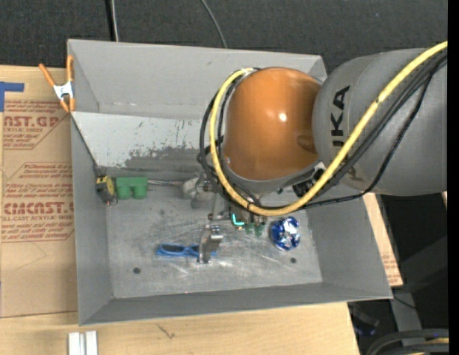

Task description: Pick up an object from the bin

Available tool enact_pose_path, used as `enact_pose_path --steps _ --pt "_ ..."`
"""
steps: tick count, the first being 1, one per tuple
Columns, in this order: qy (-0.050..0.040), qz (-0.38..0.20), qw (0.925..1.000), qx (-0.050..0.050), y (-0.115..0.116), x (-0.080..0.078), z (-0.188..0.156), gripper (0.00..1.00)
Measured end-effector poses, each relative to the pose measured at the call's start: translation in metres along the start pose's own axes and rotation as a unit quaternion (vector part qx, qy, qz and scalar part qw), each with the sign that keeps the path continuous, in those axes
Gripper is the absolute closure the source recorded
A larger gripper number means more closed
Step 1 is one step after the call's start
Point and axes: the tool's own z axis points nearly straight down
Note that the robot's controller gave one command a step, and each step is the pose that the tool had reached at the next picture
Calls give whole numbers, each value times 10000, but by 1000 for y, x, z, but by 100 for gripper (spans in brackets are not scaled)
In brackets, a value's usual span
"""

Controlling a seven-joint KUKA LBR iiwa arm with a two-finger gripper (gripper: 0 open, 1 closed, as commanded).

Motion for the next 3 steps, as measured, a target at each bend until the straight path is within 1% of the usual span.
enact_pose_path --steps 1,2,3 --pt "-76 508 9987 -19 -7 -7 167 0" --pt "-33 823 9966 -10 3 11 137 0" --pt "-31 1355 9908 -7 -8 10 125 0"
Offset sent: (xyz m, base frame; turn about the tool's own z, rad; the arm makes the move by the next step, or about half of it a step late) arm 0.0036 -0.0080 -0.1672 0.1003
